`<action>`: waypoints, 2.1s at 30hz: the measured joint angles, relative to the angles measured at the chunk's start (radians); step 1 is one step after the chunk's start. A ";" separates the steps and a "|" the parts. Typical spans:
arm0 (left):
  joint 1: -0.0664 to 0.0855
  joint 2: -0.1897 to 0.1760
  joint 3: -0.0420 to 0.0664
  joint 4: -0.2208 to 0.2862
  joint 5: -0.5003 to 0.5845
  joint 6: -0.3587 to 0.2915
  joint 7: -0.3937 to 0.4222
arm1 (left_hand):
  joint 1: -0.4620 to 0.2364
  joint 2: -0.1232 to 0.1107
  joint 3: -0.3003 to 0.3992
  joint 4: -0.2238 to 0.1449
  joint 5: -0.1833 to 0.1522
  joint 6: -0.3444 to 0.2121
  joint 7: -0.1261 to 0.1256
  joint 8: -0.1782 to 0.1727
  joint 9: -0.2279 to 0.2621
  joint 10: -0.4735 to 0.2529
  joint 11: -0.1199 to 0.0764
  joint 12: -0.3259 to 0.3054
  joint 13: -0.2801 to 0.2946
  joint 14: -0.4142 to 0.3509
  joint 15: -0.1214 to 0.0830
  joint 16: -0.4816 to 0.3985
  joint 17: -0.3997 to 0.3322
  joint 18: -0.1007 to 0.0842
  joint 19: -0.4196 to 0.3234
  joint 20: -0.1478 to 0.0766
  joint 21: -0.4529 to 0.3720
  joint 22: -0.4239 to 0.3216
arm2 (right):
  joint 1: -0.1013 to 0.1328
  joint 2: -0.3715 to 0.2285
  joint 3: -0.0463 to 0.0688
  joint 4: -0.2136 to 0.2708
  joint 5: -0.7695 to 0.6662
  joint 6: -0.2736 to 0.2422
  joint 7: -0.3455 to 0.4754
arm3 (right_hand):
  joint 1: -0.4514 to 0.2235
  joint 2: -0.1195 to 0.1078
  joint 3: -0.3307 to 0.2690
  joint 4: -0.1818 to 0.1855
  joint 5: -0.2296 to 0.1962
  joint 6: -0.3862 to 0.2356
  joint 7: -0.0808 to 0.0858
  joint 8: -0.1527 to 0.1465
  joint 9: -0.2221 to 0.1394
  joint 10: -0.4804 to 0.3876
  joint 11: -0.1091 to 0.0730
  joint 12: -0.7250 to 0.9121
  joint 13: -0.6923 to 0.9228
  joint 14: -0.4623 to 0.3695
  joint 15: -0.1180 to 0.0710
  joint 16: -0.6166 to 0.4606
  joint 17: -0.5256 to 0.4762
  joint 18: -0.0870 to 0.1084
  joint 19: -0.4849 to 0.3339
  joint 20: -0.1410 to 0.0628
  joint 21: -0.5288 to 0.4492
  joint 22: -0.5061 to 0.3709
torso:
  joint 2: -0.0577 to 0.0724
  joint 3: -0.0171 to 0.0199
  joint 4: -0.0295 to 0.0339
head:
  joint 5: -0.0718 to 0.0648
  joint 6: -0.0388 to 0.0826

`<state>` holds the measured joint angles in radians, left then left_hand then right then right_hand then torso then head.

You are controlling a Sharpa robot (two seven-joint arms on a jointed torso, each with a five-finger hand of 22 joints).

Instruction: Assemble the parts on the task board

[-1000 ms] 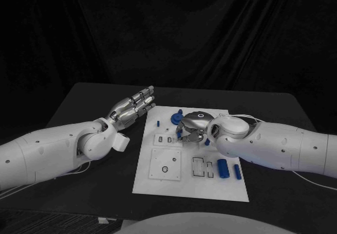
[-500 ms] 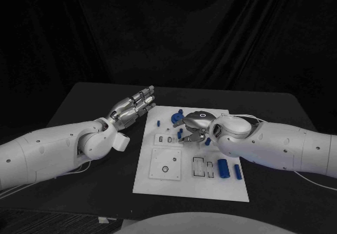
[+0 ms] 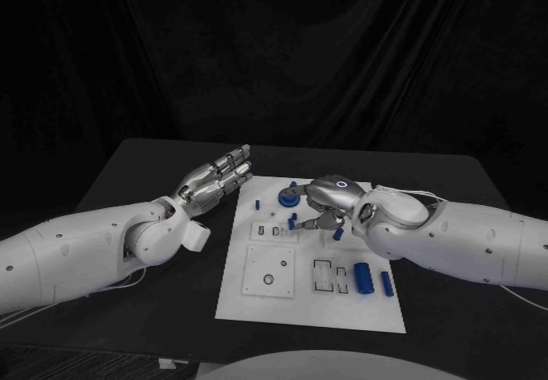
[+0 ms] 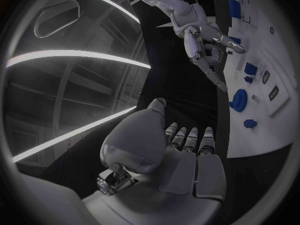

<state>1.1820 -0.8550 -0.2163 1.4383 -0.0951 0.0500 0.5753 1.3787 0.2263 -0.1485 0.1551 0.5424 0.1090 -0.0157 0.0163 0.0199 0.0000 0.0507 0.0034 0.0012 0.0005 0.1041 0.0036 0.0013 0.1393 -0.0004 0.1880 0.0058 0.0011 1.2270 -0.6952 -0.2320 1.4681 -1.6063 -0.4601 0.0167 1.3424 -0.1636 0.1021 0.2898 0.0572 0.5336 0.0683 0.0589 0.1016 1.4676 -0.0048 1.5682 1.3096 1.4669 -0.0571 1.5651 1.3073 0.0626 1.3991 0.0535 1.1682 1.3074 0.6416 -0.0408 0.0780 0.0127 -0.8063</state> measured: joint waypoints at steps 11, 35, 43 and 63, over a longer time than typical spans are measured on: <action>0.007 -0.036 -0.001 0.047 -0.036 -0.085 0.026 | -0.044 -0.016 0.013 -0.109 0.043 0.060 0.031 0.011 0.007 0.102 0.084 0.032 0.039 0.074 0.070 0.061 0.025 0.031 0.075 0.088 0.044 0.030 | 0.087 -0.178 0.003 0.110 0.012 -0.132 0.045 | -0.026 0.026 0.005 0.001 0.000 0.090 0.006 0.009 0.008 -0.003 -0.002 0.000 0.000 0.000 0.000 -0.006 0.000 0.000 -0.003 -0.003 -0.012 0.000 | -0.017 0.0032 -0.0053 | 0.003 0.011; 0.217 0.023 0.000 0.019 -0.364 -0.025 -0.591 | -0.101 -0.056 -0.069 0.120 -0.491 0.113 0.094 0.030 0.016 0.450 0.164 1.029 0.852 0.613 0.060 1.122 0.422 0.008 0.793 0.068 0.404 0.182 | 0.102 -0.283 -0.017 0.118 0.027 -0.052 0.002 | 0.020 0.074 0.021 -0.017 0.004 0.238 -0.003 0.039 0.020 -0.003 -0.002 0.000 0.000 0.000 -0.007 -0.012 0.000 0.016 -0.004 -0.003 -0.015 0.001 | -0.092 0.0453 -0.0630 | 0.016 0.000; 0.233 0.078 0.001 -0.023 -0.567 0.058 -0.817 | -0.188 -0.085 -0.070 0.115 -0.487 0.531 0.189 0.303 0.144 1.318 0.054 1.500 1.293 1.407 -0.048 1.554 1.273 0.023 0.971 -0.030 0.796 0.442 | 0.089 -0.270 -0.017 0.097 0.029 -0.022 -0.018 | 0.019 0.092 0.012 -0.032 0.027 0.336 0.005 0.066 0.033 -0.003 -0.002 0.000 0.000 0.000 -0.007 -0.012 0.000 0.016 0.000 -0.007 -0.015 0.000 | -0.105 0.0577 -0.0820 | 0.020 -0.023; 0.235 0.285 0.001 -0.145 -0.749 0.148 -1.058 | -0.275 -0.074 -0.035 0.086 -0.489 0.627 0.140 0.607 0.547 1.465 0.017 1.564 1.307 1.465 -0.078 1.565 1.307 -0.095 1.463 -0.056 1.527 1.307 | 0.070 -0.275 -0.017 0.097 0.030 -0.013 -0.029 | 0.016 0.103 0.010 -0.035 0.058 0.365 0.012 0.072 0.037 -0.003 -0.002 0.000 0.000 0.000 -0.007 -0.012 0.000 0.016 0.000 -0.007 -0.015 0.000 | -0.099 0.0750 -0.1143 | 0.060 -0.057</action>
<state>1.4173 -0.5696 -0.2154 1.2935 -0.8437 0.1979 -0.4826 1.1035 0.1521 -0.1838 0.2411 0.0533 0.7365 0.1243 0.6236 0.5666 1.4648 0.0681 1.5674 1.3081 1.4659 0.0257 1.5682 1.3081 0.0445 1.4627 0.1321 1.5330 1.3081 1.2966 -0.9700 -0.2490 1.5648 -1.5768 -0.4726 -0.0121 1.3580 -0.0601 0.1117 0.2550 0.1155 0.8985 0.0803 0.1310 0.1383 1.4650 -0.0072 1.5682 1.3096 1.4670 -0.0644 1.5528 1.3073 0.0785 1.3992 0.0465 1.1527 1.3076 0.5425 0.0341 -0.0362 0.0729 -0.8632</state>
